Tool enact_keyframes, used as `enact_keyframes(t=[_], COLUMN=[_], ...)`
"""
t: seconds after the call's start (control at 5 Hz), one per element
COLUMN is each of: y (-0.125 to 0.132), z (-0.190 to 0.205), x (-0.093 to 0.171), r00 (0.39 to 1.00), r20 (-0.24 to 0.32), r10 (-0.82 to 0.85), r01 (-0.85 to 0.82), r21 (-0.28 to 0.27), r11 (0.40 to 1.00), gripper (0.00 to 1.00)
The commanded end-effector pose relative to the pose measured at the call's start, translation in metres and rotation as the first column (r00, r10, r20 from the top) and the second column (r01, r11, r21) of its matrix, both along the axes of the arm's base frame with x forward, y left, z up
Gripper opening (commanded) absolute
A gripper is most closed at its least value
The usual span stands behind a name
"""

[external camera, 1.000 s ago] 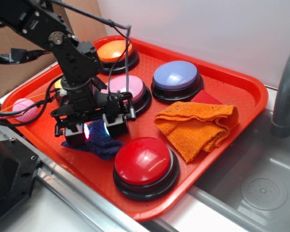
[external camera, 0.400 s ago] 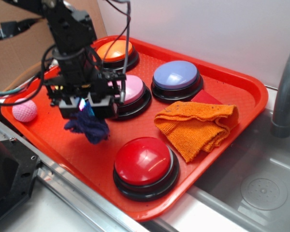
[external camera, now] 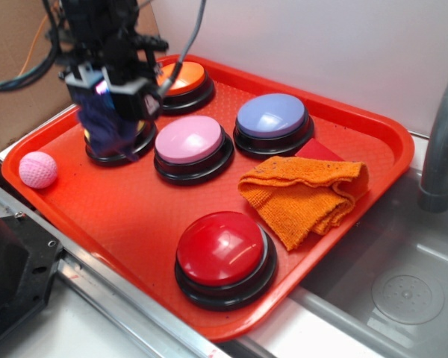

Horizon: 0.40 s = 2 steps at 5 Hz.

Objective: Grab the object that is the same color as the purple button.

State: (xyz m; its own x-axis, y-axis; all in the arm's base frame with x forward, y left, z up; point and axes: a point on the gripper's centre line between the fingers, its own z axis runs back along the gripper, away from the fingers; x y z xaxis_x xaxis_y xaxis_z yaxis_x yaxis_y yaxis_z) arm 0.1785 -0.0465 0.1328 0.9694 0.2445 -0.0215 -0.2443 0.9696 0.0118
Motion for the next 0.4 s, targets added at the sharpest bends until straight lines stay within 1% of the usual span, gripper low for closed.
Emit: enact_keyframes(t=[0.0,0.2], y=[0.0149,0.0244], z=[0.0399,0.0314], x=[0.0043,0.0051], r00=[0.98,0.989], r20=[0.099,0.091], r10=[-0.175,-0.115], r01=[0.18,0.12], r21=[-0.048,-0.046], r11=[0.982,0.992], gripper=[0.0,0.0])
